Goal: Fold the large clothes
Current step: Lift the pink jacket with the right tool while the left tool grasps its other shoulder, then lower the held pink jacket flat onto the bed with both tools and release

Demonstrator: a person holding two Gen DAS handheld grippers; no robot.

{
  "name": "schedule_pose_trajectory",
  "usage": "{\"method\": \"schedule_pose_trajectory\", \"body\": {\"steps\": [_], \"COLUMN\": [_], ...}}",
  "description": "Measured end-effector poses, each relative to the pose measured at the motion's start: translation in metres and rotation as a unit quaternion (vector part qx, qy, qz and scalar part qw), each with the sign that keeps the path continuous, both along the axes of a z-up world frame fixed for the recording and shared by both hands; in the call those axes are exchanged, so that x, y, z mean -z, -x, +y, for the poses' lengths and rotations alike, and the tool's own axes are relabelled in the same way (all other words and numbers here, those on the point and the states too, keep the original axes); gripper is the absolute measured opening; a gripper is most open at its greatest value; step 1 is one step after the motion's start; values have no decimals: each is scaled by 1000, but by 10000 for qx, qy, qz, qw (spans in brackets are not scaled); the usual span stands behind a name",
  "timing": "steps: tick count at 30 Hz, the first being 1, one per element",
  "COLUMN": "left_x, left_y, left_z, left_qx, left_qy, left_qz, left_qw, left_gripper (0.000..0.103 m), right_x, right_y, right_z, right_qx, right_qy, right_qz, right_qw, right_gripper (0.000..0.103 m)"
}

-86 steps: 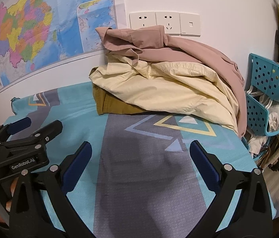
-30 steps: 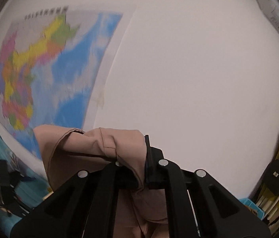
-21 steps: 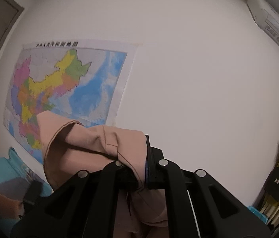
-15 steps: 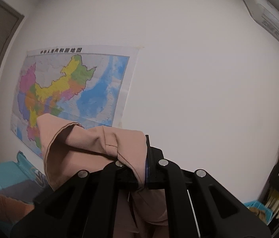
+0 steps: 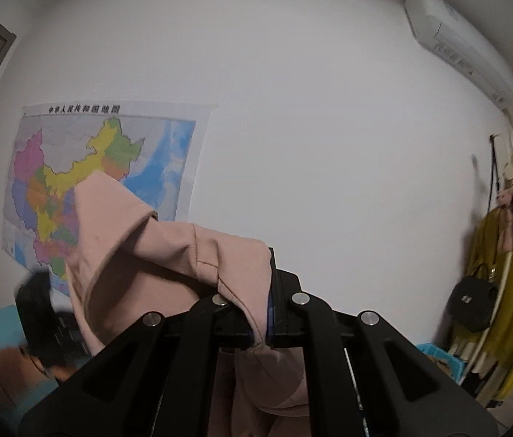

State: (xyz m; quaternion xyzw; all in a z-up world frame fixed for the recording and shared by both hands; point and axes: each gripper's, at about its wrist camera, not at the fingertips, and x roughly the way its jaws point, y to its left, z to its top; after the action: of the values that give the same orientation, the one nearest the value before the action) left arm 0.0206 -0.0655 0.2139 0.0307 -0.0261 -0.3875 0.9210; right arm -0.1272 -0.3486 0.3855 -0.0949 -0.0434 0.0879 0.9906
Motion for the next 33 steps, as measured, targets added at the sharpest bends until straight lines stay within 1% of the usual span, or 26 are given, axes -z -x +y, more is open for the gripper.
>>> {"method": "schedule_pose_trajectory", "body": {"steps": [1, 2, 4, 5, 6, 7, 9, 11, 12, 13, 14, 15, 16, 18, 20, 21, 23, 25, 26, 27, 28, 29, 30, 31, 32, 33], "left_x": [-14, -28, -46, -56, -59, -62, -65, -68, -67, -67, -67, -71, -69, -78, -83, -84, -84, -80, -75, -71, -61, -47, -32, -15, 14, 37], "left_y": [10, 21, 41, 57, 72, 86, 118, 154, 154, 168, 172, 190, 203, 244, 271, 277, 274, 268, 249, 233, 206, 178, 154, 130, 95, 75], "left_z": [13, 27, 48, 59, 67, 69, 74, 98, 106, 119, 124, 136, 145, 165, 174, 178, 182, 191, 199, 204, 212, 221, 229, 238, 250, 261], "left_qx": [-300, -471, -633, -732, -913, -1119, -1466, -1787, -1895, -2063, -2159, -2294, -2434, -2830, -3116, -3262, -3577, -3779, -3853, -3910, -4052, -4101, -4166, -4244, -4254, -4324], "left_qy": [53, 120, 163, 99, 21, -86, -238, -266, -283, -305, -313, -318, -353, -457, -495, -522, -593, -597, -601, -638, -658, -699, -759, -808, -903, -943], "left_qz": [-138, -227, -309, -439, -596, -730, -925, -941, -915, -902, -899, -886, -900, -981, -1041, -1050, -930, -663, -374, -214, 88, 429, 706, 1007, 1461, 1750], "left_qw": [9994, 9986, 9974, 9963, 9940, 9910, 9846, 9790, 9772, 9738, 9718, 9688, 9651, 9530, 9432, 9380, 9273, 9215, 9201, 9179, 9118, 9083, 9031, 8962, 8886, 8795], "left_gripper": [3, 3, 3, 3, 4, 4, 4, 4, 4, 4, 4, 4, 4, 4, 4, 4, 5, 5, 5, 5, 5, 5, 5, 4, 4, 4], "right_x": [-1, 0, 4, 8, 12, 16, 23, 33, 38, 40, 42, 44, 43, 42, 40, 38, 36, 38, 41, 43, 51, 62, 72, 92, 115, 141], "right_y": [11, 22, 36, 44, 51, 56, 61, 70, 76, 81, 88, 96, 102, 115, 121, 119, 109, 81, 59, 39, 8, -25, -49, -83, -117, -150], "right_z": [-1, -1, 1, 5, 9, 12, 19, 30, 38, 45, 52, 62, 70, 87, 98, 104, 117, 135, 147, 154, 168, 181, 190, 209, 226, 244], "right_qx": [44, 84, -28, -100, -183, -363, -588, -971, -1241, -1411, -1610, -1827, -1946, -2247, -2456, -2595, -2749, -2833, -2820, -2824, -2842, -2855, -2810, -2722, -2667, -2596], "right_qy": [36, 57, 137, 176, 199, 118, 66, 43, 26, 40, 42, 17, 38, 79, 71, -1, -42, -115, -127, -157, -176, -264, -284, -185, -195, -142], "right_qz": [-11, -3, 72, 84, 82, 126, 244, 360, 429, 430, 415, 400, 355, 212, 91, 55, 65, 279, 431, 570, 853, 1190, 1419, 1728, 2085, 2483], "right_qw": [10000, 9999, 9999, 9998, 9996, 9992, 9979, 9946, 9913, 9890, 9861, 9823, 9802, 9742, 9693, 9657, 9614, 9585, 9584, 9575, 9548, 9506, 9487, 9464, 9408, 9331], "right_gripper": [5, 5, 6, 6, 6, 6, 6, 6, 6, 6, 6, 6, 6, 6, 6, 6, 7, 7, 7, 7, 7, 7, 7, 7, 7, 7]}}
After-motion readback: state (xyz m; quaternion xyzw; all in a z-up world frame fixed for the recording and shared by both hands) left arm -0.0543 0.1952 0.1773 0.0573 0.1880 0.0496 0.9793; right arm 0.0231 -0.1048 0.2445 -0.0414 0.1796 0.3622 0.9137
